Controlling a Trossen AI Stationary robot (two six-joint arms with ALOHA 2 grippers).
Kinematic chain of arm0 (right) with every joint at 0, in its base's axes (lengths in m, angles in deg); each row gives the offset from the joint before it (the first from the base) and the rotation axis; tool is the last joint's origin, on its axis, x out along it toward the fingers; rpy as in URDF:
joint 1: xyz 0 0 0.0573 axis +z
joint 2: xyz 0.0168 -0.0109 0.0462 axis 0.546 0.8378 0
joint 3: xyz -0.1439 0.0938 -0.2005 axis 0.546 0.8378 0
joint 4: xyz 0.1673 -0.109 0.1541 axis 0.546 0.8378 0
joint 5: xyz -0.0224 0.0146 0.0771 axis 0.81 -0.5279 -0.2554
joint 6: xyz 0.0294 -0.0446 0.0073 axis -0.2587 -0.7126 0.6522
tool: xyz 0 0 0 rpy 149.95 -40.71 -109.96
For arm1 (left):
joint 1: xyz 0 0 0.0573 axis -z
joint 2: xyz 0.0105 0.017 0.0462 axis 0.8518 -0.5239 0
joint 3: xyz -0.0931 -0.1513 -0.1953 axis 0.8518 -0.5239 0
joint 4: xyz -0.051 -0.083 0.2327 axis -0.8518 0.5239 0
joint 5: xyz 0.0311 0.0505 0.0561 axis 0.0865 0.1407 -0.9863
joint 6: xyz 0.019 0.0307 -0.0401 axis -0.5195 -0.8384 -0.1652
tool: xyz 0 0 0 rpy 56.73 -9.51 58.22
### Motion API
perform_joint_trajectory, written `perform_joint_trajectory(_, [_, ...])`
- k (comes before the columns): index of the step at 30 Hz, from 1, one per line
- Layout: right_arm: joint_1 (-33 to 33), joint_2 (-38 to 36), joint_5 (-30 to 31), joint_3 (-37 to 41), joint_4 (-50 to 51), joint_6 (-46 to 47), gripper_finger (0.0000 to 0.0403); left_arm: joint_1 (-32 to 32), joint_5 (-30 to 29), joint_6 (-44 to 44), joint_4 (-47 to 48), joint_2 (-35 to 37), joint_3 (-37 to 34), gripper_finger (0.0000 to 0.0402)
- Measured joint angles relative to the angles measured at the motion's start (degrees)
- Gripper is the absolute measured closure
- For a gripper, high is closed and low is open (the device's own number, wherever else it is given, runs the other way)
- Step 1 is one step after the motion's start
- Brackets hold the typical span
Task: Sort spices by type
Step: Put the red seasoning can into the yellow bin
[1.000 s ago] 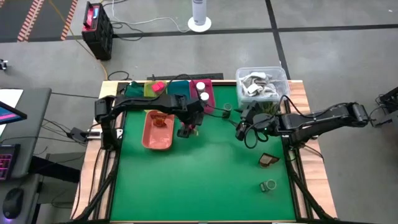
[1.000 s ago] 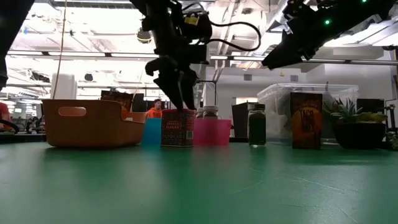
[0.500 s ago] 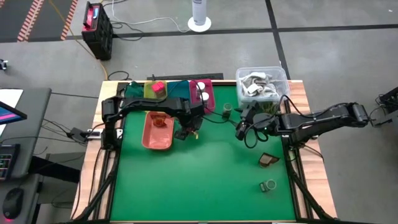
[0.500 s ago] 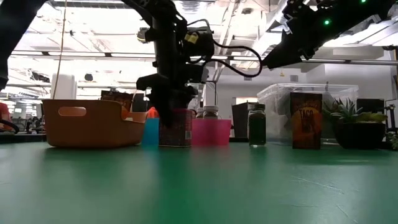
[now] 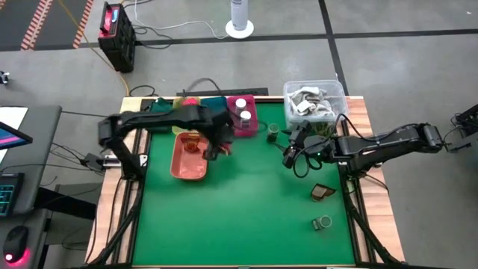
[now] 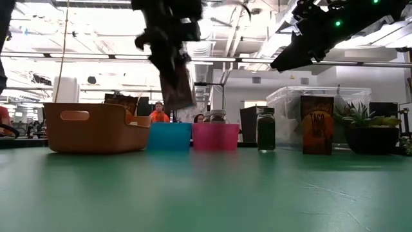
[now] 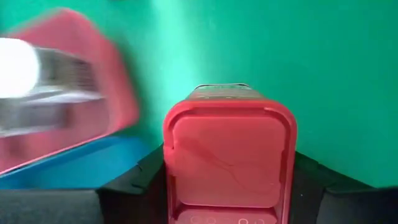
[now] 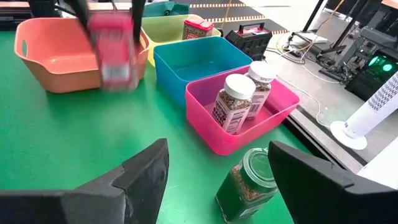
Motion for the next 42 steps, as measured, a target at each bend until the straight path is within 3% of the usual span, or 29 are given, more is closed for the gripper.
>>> perform_joint_trajectory(9, [0.0, 0.0, 0.0, 0.0, -2.1, 0.0, 0.0101, -11.6, -13.5, 0.0, -0.4, 10.9, 0.0, 0.0199])
perform_joint_trajectory(15, [0.0, 0.0, -1.5, 0.0, -2.7, 0.0, 0.0101, -23.0, -12.6, 2.7, 5.7, 9.3, 0.0, 0.0195])
perform_joint_trajectory(19, [0.0, 0.0, -1.6, 0.0, -2.7, -0.4, 0.0101, -27.1, -8.3, 5.8, 8.3, 6.8, 0.0, 0.0194])
perform_joint_trajectory(31, [1.4, 0.0, -1.6, 0.0, -2.6, -0.9, 0.0101, -27.3, -8.8, 9.3, 11.8, -2.4, 0.0, 0.0193])
perform_joint_trajectory(42, [3.4, 0.0, -1.6, 0.0, -2.5, -0.6, 0.0101, -27.2, -11.8, 8.8, 10.1, 3.1, -5.5, 0.0192])
